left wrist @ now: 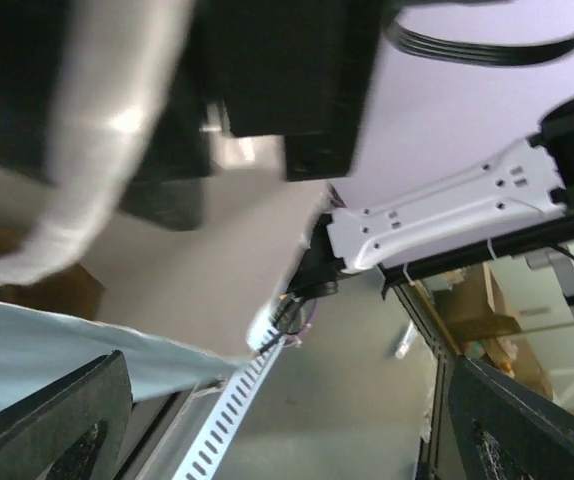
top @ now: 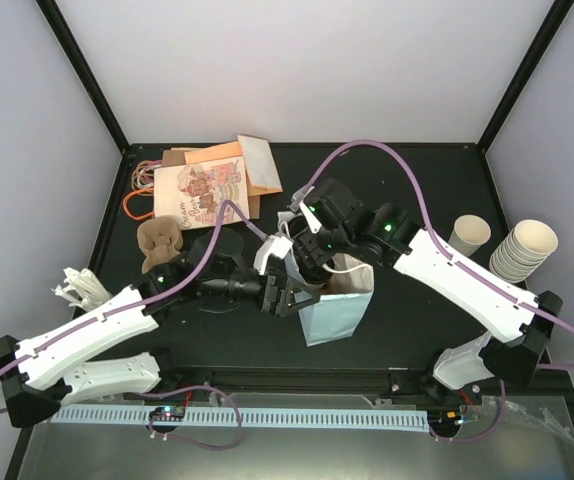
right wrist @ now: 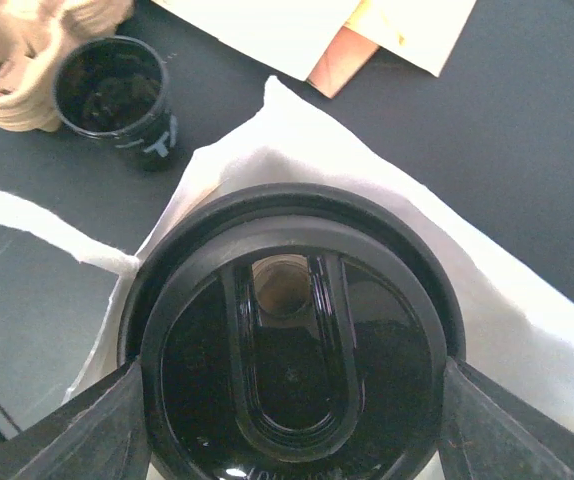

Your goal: Pack the takeout coffee

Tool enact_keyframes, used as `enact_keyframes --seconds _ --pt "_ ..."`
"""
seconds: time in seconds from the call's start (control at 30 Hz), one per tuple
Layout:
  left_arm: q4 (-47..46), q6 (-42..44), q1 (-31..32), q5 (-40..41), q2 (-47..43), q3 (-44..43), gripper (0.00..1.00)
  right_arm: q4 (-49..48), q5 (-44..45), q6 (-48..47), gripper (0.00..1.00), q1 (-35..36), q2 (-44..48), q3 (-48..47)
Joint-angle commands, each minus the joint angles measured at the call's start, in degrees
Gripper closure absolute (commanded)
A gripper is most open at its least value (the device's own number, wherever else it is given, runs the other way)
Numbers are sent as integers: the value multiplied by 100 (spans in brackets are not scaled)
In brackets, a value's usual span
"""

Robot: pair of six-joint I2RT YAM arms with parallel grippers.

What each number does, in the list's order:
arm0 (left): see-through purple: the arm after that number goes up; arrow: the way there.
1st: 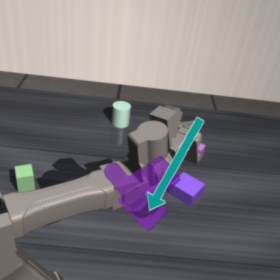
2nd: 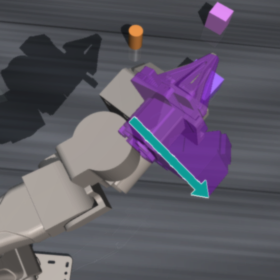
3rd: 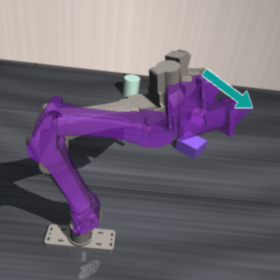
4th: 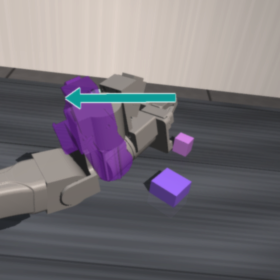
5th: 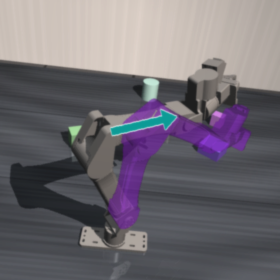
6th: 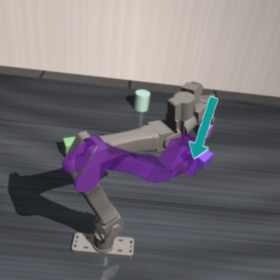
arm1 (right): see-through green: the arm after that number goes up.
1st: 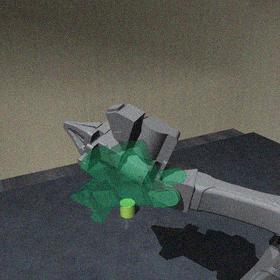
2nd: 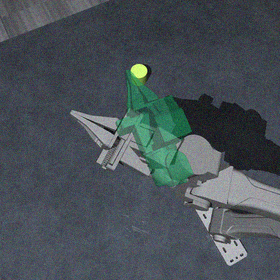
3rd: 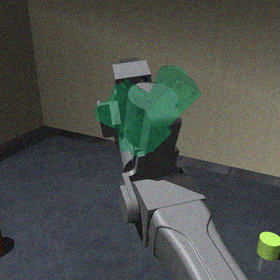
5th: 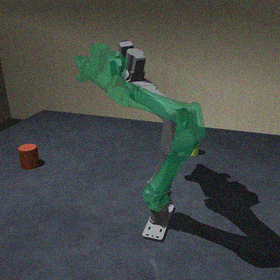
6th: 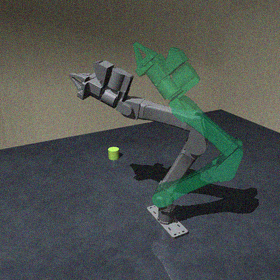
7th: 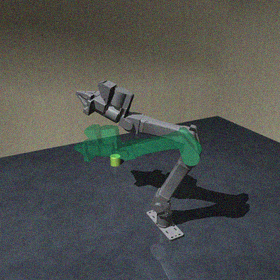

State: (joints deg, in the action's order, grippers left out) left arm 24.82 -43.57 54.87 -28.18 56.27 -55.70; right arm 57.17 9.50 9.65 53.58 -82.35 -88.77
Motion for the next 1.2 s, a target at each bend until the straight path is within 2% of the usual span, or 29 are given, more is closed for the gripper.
enact_keyframes --seconds 0.0,0.17,0.47,0.63,0.77,0.9,1.17 --pt "-768 -118 335 96 91 -14 9 -207 -663 -220 48 -27 12 -233" --pt "-777 138 606 126 352 -255 1 -147 -859 -321 49 -25 94 -178" --pt "893 608 656 685 -248 -917 1 143 -87 -335 49 -23 262 -242" --pt "2025 868 555 1687 -896 -1433 1 677 334 -291 49 -23 125 -694" --pt "2953 1255 165 2088 -1041 -2060 1 1084 341 -162 49 -19 -4 -1129" --pt "3461 1723 -363 2335 -846 -2431 1 1311 393 -71 48 -7 -25 -1425" --pt "2891 2567 -2070 1264 -325 -2260 1 1945 723 254 48 343 -264 -2246"
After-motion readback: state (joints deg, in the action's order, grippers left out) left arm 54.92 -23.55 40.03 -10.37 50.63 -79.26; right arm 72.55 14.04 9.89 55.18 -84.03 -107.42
